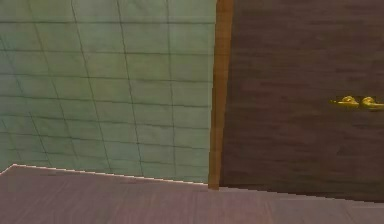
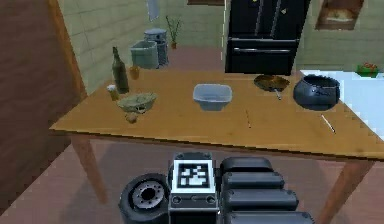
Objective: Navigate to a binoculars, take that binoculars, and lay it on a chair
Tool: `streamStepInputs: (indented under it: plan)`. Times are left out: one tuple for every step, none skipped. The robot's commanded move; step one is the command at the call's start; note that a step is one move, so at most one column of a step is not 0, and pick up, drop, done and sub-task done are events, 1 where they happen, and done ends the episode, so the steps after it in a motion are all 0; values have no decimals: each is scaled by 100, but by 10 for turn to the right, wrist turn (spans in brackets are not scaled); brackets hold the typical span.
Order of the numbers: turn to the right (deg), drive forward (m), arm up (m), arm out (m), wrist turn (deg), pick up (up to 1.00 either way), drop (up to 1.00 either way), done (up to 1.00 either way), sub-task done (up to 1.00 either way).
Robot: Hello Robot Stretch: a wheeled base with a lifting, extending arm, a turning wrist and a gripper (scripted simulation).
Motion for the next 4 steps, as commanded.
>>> streamStepInputs:
  plan:
    - [450,0,0,0,0,0,0,0,0]
    - [180,0,0,0,0,0,0,0,0]
    - [0,15,0,0,0,0,0,0,0]
    - [-450,0,0,0,0,0,0,0,0]
